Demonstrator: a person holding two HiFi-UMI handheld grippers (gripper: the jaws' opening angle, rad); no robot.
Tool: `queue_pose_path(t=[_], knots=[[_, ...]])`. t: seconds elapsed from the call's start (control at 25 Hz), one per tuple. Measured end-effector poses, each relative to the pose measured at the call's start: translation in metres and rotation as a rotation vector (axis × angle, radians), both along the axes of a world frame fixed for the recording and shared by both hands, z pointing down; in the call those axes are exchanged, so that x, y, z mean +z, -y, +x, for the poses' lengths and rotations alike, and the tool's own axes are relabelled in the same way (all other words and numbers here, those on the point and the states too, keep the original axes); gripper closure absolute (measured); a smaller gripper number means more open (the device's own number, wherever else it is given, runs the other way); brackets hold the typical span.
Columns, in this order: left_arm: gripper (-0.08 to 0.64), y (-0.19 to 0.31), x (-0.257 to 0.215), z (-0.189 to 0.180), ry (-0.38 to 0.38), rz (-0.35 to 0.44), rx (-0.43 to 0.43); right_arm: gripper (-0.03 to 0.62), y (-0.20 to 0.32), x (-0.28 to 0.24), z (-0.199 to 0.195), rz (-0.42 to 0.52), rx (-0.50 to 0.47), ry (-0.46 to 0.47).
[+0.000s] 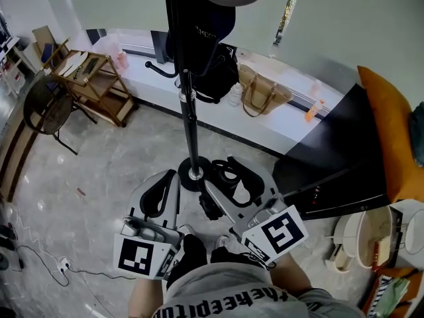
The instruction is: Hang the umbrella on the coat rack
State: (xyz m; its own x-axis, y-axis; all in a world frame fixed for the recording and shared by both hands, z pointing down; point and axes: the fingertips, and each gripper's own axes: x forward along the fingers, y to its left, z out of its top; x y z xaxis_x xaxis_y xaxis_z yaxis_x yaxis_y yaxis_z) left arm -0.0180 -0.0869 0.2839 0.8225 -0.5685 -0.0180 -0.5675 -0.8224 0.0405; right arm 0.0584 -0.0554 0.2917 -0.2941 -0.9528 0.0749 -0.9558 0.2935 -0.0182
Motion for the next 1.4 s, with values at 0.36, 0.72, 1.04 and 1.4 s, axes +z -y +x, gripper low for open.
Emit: queue_pose_path(t=[0.36, 0.72, 1.04, 1.4], knots=[[0.545, 0.029, -0.002, -0.003, -0.001, 0.004, 0.065, 0.353, 0.024, 0.0, -0.007, -0.004, 0.061, 0.002], [0.545, 0.057, -0.002, -0.005, -0.005, 0.012, 0.126, 0.353, 0.048, 0.003, -0.012, -0.009, 0.116, 0.001], [0.545, 0.077, 0.005, -0.012, -0.007, -0.003, 0.171, 0.353, 0.064, 0.007, -0.021, -0.012, 0.166, -0.003], [0.545, 0.09, 0.011, -0.024, -0.013, -0.025, 0.161, 0.353, 0.074, 0.012, -0.028, -0.031, 0.173, 0.006]])
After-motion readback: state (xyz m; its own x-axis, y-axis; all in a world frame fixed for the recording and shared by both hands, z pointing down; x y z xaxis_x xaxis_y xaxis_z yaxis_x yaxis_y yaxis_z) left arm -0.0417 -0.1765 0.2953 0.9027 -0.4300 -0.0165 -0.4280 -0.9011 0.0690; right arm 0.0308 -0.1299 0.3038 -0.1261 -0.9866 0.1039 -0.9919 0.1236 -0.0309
